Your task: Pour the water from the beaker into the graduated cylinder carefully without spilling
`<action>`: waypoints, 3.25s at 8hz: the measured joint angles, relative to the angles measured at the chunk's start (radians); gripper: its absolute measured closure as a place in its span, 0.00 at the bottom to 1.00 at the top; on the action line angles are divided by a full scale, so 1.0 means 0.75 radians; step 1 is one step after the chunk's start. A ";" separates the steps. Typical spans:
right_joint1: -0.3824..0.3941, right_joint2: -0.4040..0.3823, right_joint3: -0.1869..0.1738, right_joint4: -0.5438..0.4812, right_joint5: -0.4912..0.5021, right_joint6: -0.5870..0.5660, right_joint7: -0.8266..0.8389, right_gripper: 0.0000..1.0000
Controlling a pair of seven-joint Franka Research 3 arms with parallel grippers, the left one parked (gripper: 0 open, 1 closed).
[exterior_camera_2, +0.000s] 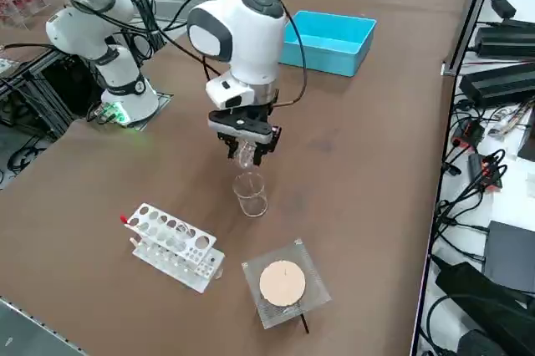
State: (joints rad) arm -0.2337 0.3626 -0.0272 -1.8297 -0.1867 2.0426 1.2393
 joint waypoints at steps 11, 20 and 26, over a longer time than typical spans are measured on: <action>-0.083 0.018 0.001 0.029 0.219 0.038 -0.212 0.40; -0.065 0.018 0.004 0.031 -0.080 0.029 -0.033 0.40; 0.228 0.023 0.018 0.030 -0.725 -0.242 0.760 0.40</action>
State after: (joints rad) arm -0.0624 0.3798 -0.0134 -1.8069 -0.7304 1.8611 1.8095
